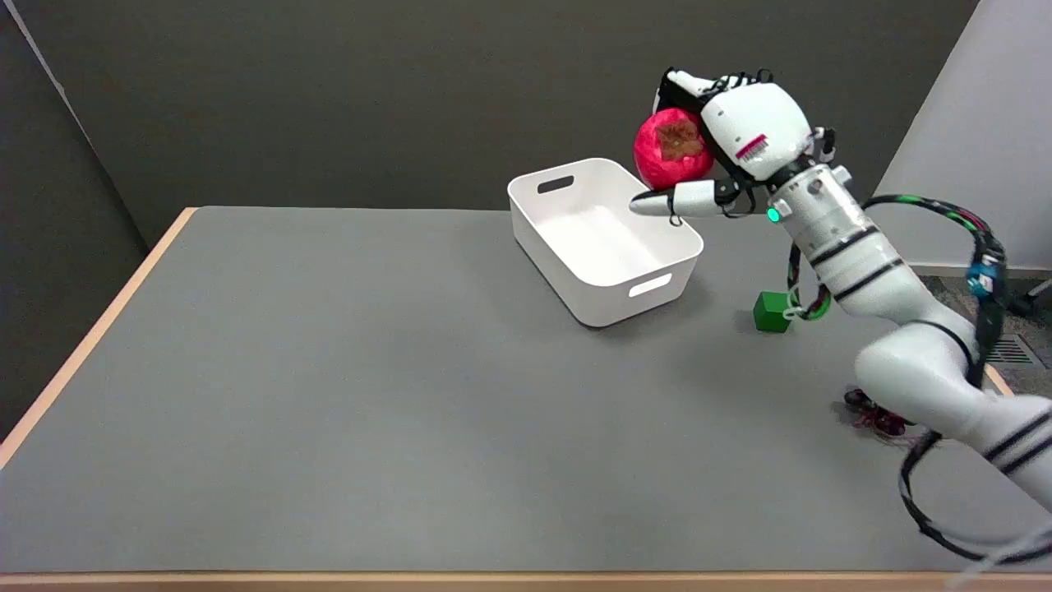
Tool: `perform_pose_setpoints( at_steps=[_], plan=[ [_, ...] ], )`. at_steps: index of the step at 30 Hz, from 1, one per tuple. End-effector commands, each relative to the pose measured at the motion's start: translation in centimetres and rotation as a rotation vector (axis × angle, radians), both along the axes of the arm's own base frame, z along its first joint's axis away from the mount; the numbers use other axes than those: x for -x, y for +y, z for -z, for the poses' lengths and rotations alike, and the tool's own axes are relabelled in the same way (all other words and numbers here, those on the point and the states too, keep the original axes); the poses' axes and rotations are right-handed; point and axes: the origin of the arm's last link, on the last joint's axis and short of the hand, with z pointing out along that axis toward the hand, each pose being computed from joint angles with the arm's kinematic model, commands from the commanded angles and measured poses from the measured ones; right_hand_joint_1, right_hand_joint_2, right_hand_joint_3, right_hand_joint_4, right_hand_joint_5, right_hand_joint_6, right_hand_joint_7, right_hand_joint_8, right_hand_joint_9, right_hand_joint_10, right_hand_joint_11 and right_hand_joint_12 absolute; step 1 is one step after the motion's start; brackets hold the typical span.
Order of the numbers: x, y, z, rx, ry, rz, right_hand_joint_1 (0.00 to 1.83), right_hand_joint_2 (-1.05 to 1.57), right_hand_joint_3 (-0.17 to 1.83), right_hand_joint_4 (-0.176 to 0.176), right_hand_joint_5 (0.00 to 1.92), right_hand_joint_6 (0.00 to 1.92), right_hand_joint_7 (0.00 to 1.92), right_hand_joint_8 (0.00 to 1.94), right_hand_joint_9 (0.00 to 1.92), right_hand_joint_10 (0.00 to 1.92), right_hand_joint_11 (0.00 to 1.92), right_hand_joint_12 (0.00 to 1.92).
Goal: Place tomato into white box.
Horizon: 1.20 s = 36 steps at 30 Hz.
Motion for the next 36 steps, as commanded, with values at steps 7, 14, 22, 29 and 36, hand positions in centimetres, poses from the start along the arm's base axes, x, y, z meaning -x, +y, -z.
perform_pose_setpoints(
  at_steps=[7,14,22,29,36],
  plan=[
    [5.6,-11.4,-4.2,0.172,-0.183,0.259,0.85,1.13,0.4,0.132,0.62,1.59,0.82,1.85,0.9,1.92,0.6,1.92],
    [6.8,-11.9,-1.5,0.114,-0.155,0.29,0.84,1.13,0.4,0.14,0.62,1.6,0.8,1.85,0.89,1.92,0.6,1.92],
    [7.9,-11.6,1.1,0.051,-0.147,0.315,0.84,1.13,0.4,0.142,0.62,1.6,0.81,1.85,0.89,1.92,0.6,1.92],
    [8.3,-11.2,1.4,0.039,-0.195,0.324,0.83,1.16,0.37,0.144,0.6,1.61,0.79,1.76,0.86,1.89,0.55,1.92],
    [9.0,-10.8,0.9,0.026,-0.346,0.342,0.58,0.7,0.96,0.099,0.27,0.58,0.39,0.49,0.36,0.84,0.25,1.39]
  ],
)
